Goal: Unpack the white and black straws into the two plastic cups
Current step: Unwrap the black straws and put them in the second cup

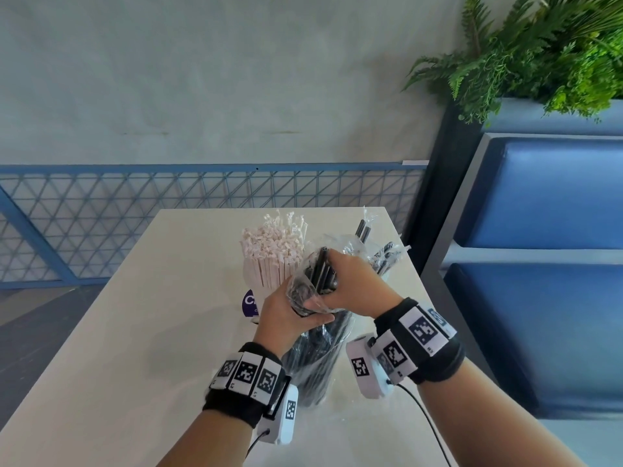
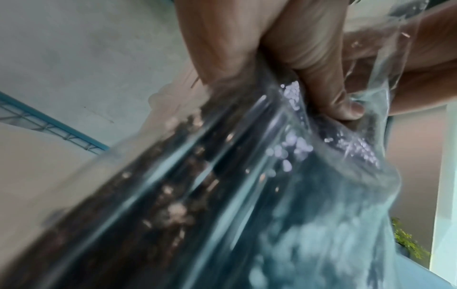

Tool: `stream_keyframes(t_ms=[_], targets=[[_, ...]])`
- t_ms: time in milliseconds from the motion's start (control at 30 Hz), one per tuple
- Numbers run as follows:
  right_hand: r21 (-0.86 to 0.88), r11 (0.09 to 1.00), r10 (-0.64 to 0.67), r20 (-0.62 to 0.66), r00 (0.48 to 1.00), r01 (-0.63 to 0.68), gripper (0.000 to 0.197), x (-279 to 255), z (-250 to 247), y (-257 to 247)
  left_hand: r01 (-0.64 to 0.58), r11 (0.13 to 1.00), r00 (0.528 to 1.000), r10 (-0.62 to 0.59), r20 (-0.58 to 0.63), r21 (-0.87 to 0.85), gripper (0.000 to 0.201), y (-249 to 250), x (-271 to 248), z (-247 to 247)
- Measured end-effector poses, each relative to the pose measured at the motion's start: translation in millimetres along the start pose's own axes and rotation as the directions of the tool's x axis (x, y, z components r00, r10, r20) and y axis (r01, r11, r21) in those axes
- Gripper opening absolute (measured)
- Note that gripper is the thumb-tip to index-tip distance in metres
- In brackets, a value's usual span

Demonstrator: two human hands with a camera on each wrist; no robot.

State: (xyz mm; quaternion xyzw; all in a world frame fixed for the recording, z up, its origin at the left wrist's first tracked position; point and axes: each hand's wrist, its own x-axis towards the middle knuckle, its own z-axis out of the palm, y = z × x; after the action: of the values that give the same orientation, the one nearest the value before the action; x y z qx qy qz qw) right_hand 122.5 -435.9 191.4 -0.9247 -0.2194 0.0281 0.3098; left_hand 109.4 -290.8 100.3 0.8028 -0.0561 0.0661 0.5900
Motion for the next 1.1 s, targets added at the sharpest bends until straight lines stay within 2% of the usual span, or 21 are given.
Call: stream_keyframes(t_ms=[133,267,433,533,633,767,867,1000,1033,1100], targets=[[-0.032,0.999,0.02,-0.031,0.999,-0.021,0.05,0.9,6.5,-1.3,-0.002,1.0,1.0,0.003,0.019,-0.023,0.06,0.5,-1.1,0.1],[0.006,1.0,0.016,-0.004,1.0,-0.016,0.04,1.4,8.1,-0.5,-0.005,0.999,0.999,0.006,0.042,-0.037,0.069,-0.2,-1.6,-2.3],[0.011,1.0,-0.006,0.009,1.0,0.006,0.037,7.3,11.3,2.4,0.034,0.997,0.996,-0.028,0.086,-0.071,0.075,-0.7,-0.6,-2.6],[0.108,0.994,0.003,-0.052,0.999,0.003,0.031,9.8,11.3,4.9,0.053,0.997,0.995,-0.048,0.086,-0.054,0.06,-0.3,1.7,-5.1],[0.215,0.977,0.009,-0.116,0.993,0.017,0.035,12.5,2.3,7.1,0.045,0.998,0.997,-0.041,0.064,-0.051,0.048,-0.3,3.7,-5.9],[0.298,0.954,0.04,-0.184,0.982,0.017,0.031,15.7,-14.0,7.4,0.035,0.998,0.998,-0.032,0.048,-0.054,0.052,-1.0,4.4,-5.3],[0.429,0.903,0.099,-0.242,0.965,0.015,0.041,17.4,-22.1,7.3,0.043,0.997,0.998,-0.04,0.051,-0.057,0.057,-4.4,5.6,-5.1],[0.596,0.803,0.19,-0.252,0.949,-0.002,0.068,12.1,-5.4,-0.7,0.028,0.999,0.999,-0.026,0.043,-0.029,0.046,-0.9,5.2,-2.4],[0.602,0.798,0.224,-0.272,0.936,-0.016,0.075,10.7,3.9,-2.9,0.024,1.0,0.999,-0.023,0.049,-0.02,0.046,-0.3,4.8,-1.5],[0.611,0.792,0.28,-0.347,0.895,-0.011,0.077,10.1,21.1,-5.2,0.029,0.999,0.998,-0.028,0.058,-0.016,0.045,0.4,3.6,-0.5]])
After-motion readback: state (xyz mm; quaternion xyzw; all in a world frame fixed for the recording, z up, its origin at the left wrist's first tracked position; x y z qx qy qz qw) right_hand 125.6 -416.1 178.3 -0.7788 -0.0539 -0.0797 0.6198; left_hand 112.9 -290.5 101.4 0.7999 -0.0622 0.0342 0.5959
